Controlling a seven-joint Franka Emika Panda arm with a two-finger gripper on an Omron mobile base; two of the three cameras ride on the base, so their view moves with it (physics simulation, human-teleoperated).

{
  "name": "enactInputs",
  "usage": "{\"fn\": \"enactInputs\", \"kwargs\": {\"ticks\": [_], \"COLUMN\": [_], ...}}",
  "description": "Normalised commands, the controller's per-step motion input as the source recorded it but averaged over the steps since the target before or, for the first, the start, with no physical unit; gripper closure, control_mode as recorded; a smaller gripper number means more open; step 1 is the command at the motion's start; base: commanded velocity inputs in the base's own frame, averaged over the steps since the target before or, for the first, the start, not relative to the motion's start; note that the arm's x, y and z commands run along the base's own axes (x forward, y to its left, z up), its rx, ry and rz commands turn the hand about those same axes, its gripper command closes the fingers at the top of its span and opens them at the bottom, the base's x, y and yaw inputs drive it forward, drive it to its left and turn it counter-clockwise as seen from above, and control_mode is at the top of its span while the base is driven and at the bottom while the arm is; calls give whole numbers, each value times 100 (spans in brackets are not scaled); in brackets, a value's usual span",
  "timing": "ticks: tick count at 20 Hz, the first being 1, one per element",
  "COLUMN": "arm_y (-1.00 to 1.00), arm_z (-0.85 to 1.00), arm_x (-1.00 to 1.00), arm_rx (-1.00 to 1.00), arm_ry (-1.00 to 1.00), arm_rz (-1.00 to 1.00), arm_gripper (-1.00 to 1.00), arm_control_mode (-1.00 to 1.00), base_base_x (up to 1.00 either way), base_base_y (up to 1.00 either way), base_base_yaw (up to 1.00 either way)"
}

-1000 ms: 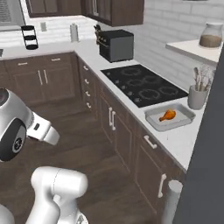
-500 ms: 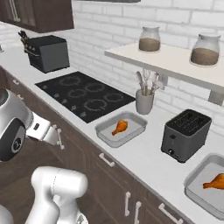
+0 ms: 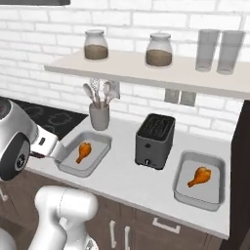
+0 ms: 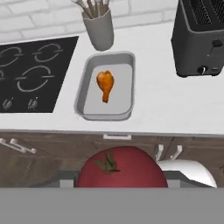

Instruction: Place one tomato and one chicken drumstick in each tupperware on the nearby counter, to pack two identical lunches.

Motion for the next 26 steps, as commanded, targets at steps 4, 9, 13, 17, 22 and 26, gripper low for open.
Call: {"fn": "enactInputs", "kwargs": {"ticks": [4,9,13,17,22,26], "arm_y": [0,0,-26,-30,-3,0], "arm_z": [0,-4,-58,-100,-77,-44], "arm_x": [0,15,62,3,28,85], "arm_rx": [0,0,2,1,0,0], "arm_ry": [0,1,13,32,18,16], "arm_rz": [0,-4,-2,0,0,0], "arm_gripper": [100,100,100,100,100,100], "arm_control_mode": [100,-100,-100,-100,-100,-100], "base_base_x": [55,44,0,0,0,0], "base_base_y": [58,47,0,0,0,0], "base_base_yaw": [-47,-28,0,0,0,0]}}
